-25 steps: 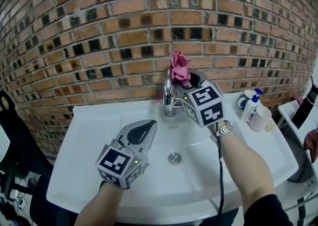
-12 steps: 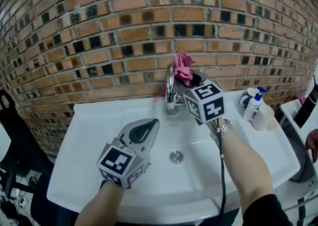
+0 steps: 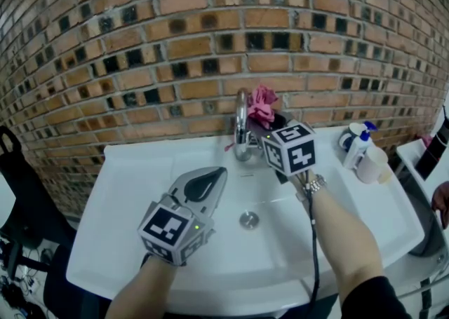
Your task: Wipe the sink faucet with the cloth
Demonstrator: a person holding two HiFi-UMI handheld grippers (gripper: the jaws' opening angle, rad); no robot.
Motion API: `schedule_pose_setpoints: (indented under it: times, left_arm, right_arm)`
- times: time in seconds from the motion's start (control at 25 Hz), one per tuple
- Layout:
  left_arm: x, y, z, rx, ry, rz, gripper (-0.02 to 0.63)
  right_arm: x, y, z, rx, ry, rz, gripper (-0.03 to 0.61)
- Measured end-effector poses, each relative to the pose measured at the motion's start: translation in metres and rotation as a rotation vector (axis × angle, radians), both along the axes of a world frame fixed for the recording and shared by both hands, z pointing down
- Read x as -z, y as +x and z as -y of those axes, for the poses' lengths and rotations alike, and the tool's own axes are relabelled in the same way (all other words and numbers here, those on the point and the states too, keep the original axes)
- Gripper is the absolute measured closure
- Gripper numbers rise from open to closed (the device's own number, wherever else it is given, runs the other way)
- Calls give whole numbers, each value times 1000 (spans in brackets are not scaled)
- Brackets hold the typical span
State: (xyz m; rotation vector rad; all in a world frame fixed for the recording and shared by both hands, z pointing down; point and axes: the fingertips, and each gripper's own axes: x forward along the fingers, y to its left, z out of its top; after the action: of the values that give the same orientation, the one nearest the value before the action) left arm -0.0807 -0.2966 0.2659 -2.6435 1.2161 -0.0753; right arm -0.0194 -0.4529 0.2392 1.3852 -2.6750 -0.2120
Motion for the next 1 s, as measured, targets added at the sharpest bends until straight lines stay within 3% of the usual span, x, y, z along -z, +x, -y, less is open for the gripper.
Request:
schedule_pose_setpoints:
  times: [0.32,1.0]
  left_arm:
    - [0,2,-1,-5,-1,2,609]
    - [-2,5,0,-13,-6,1,609]
  right_arm:
    - [-31,5,8,-52,-95,-33,433]
    - [-53,-2,-8,-32,-144,-87,439]
